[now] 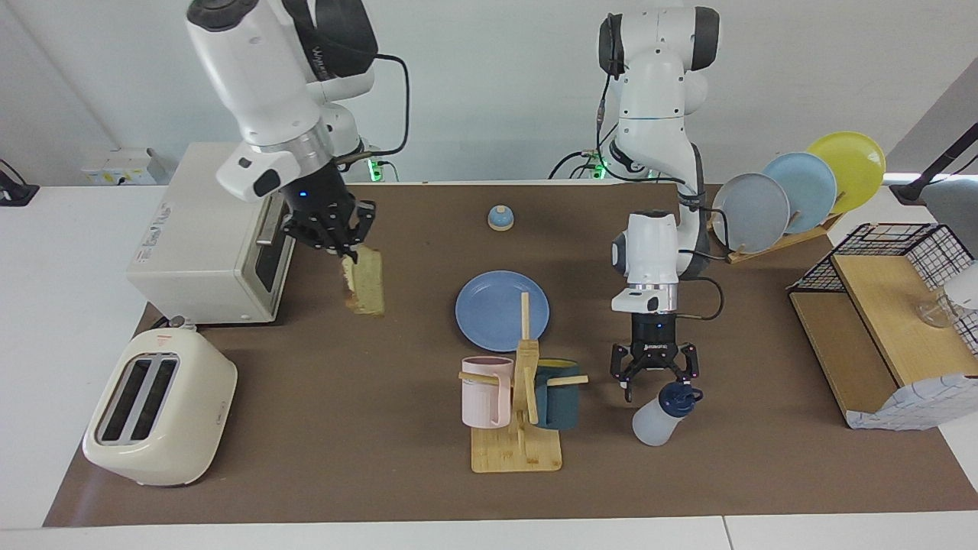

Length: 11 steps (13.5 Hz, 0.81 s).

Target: Put bread on plate and add seasoning

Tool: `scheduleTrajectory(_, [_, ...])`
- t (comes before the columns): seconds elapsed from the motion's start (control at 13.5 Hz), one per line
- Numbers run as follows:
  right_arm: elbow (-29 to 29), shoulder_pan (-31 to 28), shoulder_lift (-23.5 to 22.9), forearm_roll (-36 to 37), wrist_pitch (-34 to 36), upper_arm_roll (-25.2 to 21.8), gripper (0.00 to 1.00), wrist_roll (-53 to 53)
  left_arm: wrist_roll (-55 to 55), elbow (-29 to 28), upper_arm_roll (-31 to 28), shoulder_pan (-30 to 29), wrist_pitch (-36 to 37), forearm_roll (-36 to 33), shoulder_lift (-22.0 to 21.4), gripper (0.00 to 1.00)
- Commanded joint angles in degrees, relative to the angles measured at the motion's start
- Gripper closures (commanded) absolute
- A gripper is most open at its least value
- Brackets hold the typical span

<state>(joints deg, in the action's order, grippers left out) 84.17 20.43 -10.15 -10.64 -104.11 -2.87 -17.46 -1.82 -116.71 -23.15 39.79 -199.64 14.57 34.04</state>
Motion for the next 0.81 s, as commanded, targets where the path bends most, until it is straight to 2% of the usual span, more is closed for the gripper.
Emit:
scheduleTrajectory(0.0, [11.5, 4.16, 3.03, -2.89, -12.38, -0.03, 1.0, -5.64, -0.02, 4.46, -0.23, -0.59, 2.57, 0.63, 2.08, 0.0])
scheduleTrajectory(0.15, [18.37, 7.85, 3.91, -2.98, -21.09, -0.03, 1.0, -6.53, -0.11, 5.09, -0.14, -0.59, 3.64, 0.63, 2.17, 0.0])
scheduleTrajectory(0.44, [25.68, 14.63, 2.86, -2.98, -34.46, -0.03, 1.0, -10.04, -0.2, 7.02, -0.14, -1.38, 4.96, 0.81, 3.05, 0.0])
scheduleTrajectory(0.59, [27.71, 16.91, 1.37, -2.98, -39.66, -0.03, 1.0, -11.1, -0.2, 8.6, -0.14, -1.38, 6.01, 0.9, 4.01, 0.0])
scheduleTrajectory(0.74, [29.55, 17.36, 1.62, -2.98, -41.61, -0.03, 1.0, -11.99, -0.29, 8.61, -0.05, -1.64, 6.01, 0.81, 4.28, 0.0])
